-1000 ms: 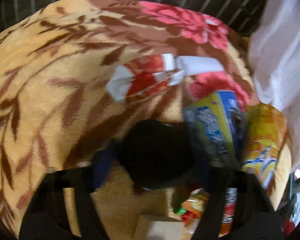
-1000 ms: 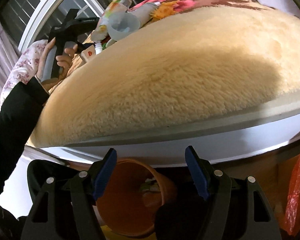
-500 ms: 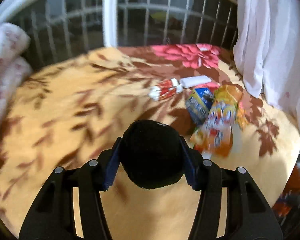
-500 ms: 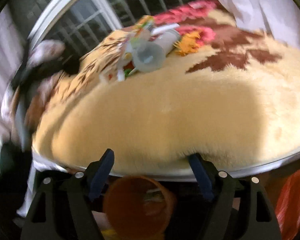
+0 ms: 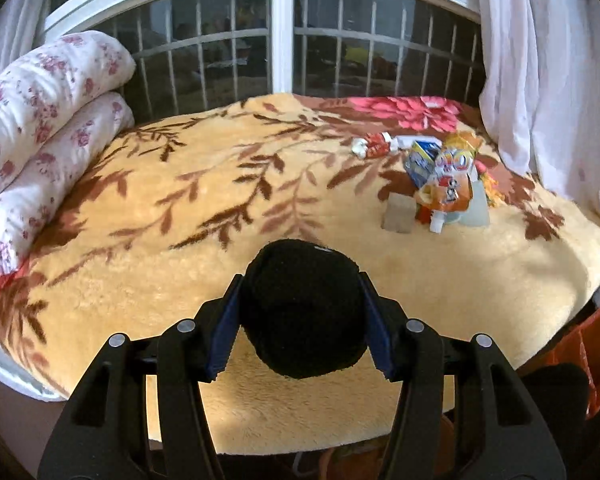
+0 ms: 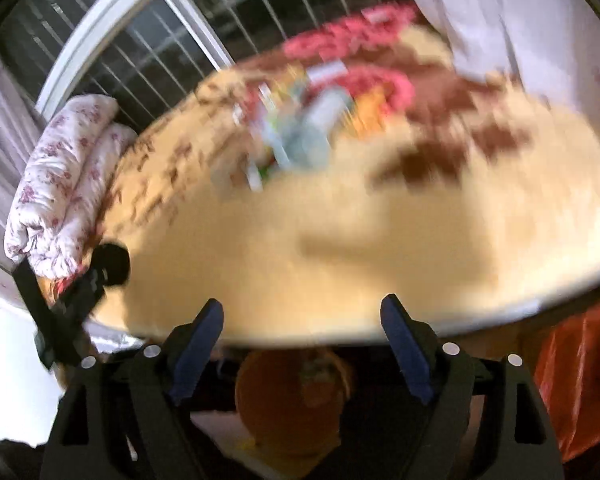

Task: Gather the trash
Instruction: 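Grasp the orange juice pouch with the right tool, then lower pouch and black item into the orange bucket, open both tools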

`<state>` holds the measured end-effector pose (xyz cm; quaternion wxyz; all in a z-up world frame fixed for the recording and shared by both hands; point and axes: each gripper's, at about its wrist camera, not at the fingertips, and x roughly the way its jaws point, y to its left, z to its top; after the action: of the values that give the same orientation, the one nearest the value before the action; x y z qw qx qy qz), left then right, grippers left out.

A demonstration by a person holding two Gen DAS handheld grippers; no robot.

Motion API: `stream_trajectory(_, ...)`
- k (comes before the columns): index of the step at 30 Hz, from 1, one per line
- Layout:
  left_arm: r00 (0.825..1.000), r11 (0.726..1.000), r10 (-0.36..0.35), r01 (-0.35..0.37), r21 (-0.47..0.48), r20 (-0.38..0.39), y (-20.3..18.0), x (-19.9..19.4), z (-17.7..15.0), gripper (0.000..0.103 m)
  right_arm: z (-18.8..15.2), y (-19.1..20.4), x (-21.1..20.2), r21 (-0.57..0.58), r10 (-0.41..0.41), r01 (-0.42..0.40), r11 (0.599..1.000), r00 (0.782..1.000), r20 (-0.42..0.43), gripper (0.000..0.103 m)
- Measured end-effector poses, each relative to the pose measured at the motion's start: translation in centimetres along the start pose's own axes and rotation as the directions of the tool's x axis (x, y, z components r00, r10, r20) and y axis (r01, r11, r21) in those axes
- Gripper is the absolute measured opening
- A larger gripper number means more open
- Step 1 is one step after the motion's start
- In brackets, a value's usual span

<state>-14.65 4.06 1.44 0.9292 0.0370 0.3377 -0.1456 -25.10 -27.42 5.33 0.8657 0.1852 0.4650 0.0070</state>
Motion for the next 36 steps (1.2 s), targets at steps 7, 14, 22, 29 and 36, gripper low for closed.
stream_trajectory(7,0.999,0.999,0.008,-0.007,-0.031,0.033,0.3,-1.0,-0.4,0.054,12.6,3.8,7.4,-0.031,0.043,-0.04,0.999,0.995,0.086,0.08)
stream_trajectory(14,0.999,1.0,-0.002,0.001,0.01,0.047,-0.9,-0.8,-1.0,0.054,17.6,3.0,17.0,0.151,-0.036,0.038,0.988,0.999,-0.019,0.079)
stream_trajectory(22,0.998,0.998,-0.061,0.061,-0.011,0.022,-1.6,0.3,-1.0,0.054,17.0,5.1,18.0,0.097,-0.083,0.082,0.992,0.997,0.003,0.049)
stream_trajectory(29,0.995,0.993,-0.105,0.105,-0.048,0.004,-1.6,-0.9,-0.7,0.054,13.5,8.0,7.4,-0.068,0.048,-0.035,0.997,0.979,0.199,0.049)
stream_trajectory(36,0.995,0.995,-0.096,0.096,-0.004,-0.007,-2.3,-3.7,-2.6,0.054,4.6,7.8,-0.6,-0.22,0.102,-0.046,0.974,0.962,0.252,0.049)
